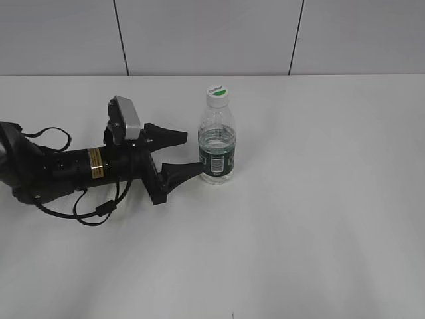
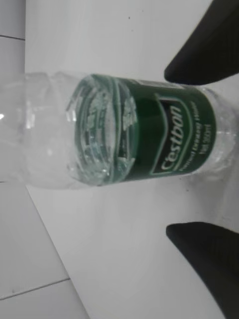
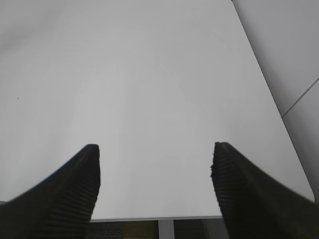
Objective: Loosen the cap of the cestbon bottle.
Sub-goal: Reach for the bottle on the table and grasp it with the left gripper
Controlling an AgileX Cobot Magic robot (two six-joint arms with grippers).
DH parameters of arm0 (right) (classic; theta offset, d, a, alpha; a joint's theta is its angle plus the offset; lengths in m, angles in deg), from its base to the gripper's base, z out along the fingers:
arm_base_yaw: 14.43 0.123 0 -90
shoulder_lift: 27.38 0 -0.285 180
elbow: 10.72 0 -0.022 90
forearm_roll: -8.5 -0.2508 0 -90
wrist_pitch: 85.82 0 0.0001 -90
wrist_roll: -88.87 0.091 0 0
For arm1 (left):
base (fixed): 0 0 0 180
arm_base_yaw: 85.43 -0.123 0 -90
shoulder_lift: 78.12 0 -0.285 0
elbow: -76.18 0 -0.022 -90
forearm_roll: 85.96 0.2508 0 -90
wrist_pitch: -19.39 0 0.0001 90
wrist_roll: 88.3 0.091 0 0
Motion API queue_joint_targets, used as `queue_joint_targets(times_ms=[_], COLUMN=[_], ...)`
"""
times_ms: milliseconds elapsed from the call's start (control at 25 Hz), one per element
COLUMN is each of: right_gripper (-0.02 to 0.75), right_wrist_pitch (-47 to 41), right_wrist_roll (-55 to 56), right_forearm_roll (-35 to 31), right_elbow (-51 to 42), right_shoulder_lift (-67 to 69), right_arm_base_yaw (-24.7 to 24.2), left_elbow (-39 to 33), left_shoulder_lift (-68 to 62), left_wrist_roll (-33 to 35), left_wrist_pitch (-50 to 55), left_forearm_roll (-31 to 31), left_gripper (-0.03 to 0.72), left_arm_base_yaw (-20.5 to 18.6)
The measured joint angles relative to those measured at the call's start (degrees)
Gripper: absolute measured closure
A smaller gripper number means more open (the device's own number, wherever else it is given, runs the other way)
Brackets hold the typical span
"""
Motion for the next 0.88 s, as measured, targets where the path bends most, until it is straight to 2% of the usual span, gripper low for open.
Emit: queue_joint_targets(times_ms=[600, 880], right_gripper=[0.204, 0.204], right_wrist_pitch=[0.00, 0.00], right_wrist_roll=[0.00, 0.00], right_forearm_roll=[0.00, 0.00], right_elbow=[0.00, 0.00], right_shoulder_lift=[0.00, 0.00], right_arm_base_yaw=[0.00, 0.00], left_elbow=[7.21, 7.59], left_shoulder_lift=[-3.43, -4.57], left_wrist_roll=[-4.34, -4.36], left_wrist_pitch=[-0.11, -0.21], left_forearm_roll=[-0.08, -4.08], left_gripper=[0.164, 0.164], left_arm_base_yaw=[5.33, 7.61])
